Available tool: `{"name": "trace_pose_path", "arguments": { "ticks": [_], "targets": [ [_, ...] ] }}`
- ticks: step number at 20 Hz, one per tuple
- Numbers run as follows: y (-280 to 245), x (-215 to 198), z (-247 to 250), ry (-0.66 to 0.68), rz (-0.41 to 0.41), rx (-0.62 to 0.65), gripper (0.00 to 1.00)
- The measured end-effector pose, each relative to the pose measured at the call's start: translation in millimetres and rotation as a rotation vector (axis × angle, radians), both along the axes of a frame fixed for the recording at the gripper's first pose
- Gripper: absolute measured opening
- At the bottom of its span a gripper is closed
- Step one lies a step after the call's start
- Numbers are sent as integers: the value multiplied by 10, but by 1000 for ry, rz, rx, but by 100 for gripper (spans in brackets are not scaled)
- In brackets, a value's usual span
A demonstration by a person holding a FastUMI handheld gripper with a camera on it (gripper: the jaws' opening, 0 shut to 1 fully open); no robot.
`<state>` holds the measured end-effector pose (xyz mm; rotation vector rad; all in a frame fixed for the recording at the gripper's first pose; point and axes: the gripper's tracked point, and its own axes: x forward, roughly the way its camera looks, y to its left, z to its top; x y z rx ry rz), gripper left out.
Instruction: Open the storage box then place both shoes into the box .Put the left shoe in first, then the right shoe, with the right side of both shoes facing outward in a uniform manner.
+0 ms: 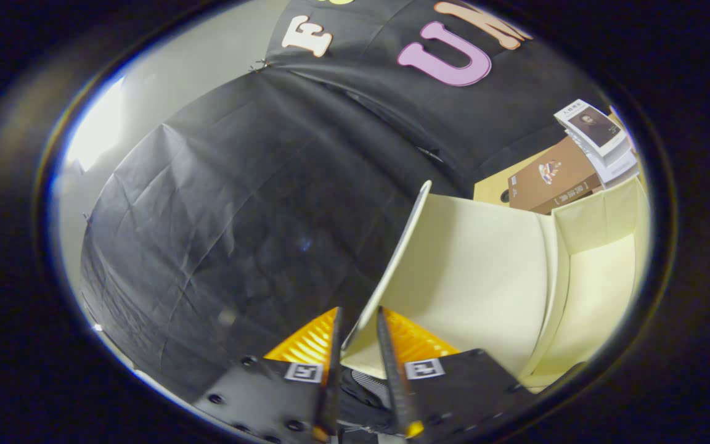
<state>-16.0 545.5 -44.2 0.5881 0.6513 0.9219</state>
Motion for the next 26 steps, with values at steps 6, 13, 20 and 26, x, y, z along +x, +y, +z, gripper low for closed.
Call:
{"name": "trace_pose_path", "arguments": {
  "ticks": [6, 13, 20, 26],
  "targets": [
    [-415, 84, -164, -161, -42, -177, 100],
    [-1592, 466, -193, -170, -230, -255, 100],
    [-3048, 782, -581, -103, -430, -412, 100],
    [-3995, 908, -1098, 58, -535, -473, 100]
  ]
}}
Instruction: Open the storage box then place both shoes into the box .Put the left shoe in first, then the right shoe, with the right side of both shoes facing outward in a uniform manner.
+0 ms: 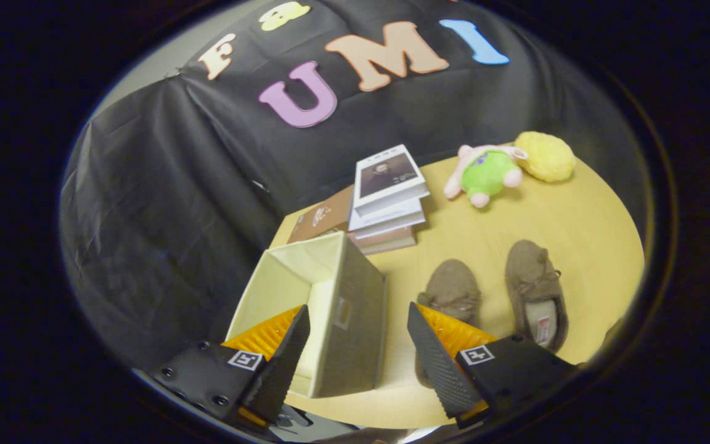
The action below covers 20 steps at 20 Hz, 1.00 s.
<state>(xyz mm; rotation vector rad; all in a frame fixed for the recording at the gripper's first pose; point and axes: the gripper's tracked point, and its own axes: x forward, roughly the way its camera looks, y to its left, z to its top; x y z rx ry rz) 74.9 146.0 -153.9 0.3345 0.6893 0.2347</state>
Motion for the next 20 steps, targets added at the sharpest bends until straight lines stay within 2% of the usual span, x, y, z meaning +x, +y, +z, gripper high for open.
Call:
{"name": "trace_pose_path", "arguments": {
  "ticks": [6, 11, 16, 18, 20],
  "targets": [
    [-638, 22, -661, 159, -92, -80, 99],
    [-822, 32, -1183, 256, -95, -175, 99],
    [-831, 122, -1381, 278, -78, -214, 84],
    [-833, 164, -1406, 267, -79, -224, 68],
    [-788, 90, -1477, 317, -50, -224, 53]
  ]
}}
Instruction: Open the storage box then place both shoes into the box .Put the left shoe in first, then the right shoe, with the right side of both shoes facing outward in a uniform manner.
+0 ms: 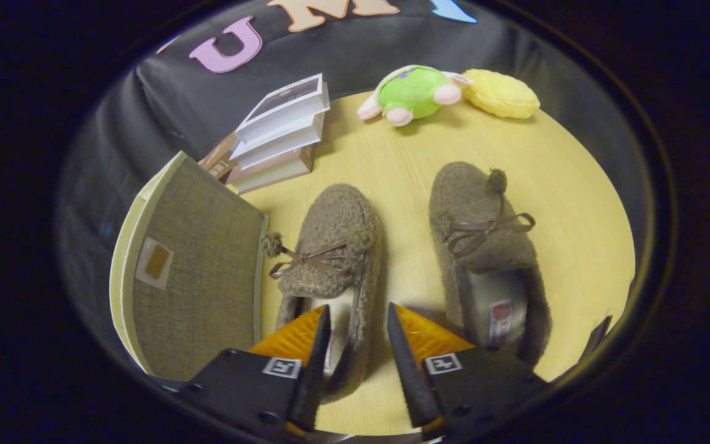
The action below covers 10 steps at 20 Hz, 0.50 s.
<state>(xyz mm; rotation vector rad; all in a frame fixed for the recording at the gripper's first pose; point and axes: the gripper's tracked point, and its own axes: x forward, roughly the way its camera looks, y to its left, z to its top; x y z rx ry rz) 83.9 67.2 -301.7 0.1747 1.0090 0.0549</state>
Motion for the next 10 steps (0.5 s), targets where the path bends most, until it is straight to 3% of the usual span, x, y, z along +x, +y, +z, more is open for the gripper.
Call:
{"name": "trace_pose_path", "arguments": {
  "ticks": [4, 10],
  "targets": [
    [-77, 13, -47, 39, -30, -42, 22],
    [-61, -14, -6, 26, -18, -52, 3]
  ]
}}
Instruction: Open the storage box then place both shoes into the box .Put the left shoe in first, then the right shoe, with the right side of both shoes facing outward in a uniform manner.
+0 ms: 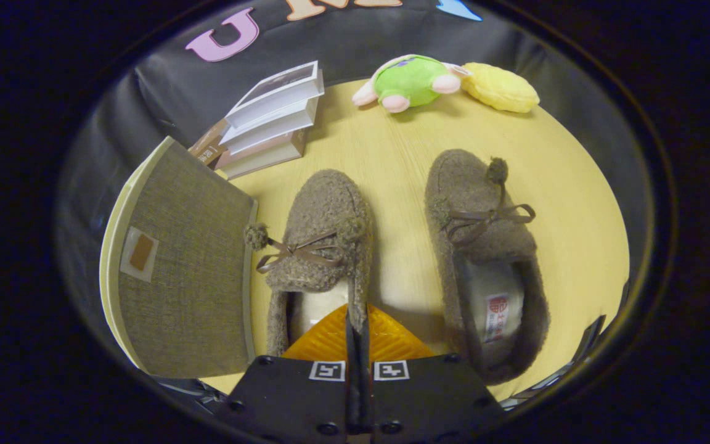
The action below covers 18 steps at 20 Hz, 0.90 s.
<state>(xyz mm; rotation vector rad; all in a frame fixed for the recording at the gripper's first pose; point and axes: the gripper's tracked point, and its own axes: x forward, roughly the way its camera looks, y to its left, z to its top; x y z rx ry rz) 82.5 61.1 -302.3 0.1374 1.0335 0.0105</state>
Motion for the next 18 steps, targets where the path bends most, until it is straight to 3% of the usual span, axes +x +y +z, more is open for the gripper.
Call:
{"name": "trace_pose_path", "arguments": {
  "ticks": [7, 12, 18],
  "targets": [
    [149, -63, 439, -56, -51, 176, 3],
    [311, -169, 1066, -103, -98, 338, 3],
    [851, -212, 1989, -188, 8, 460, 3]
  ]
}}
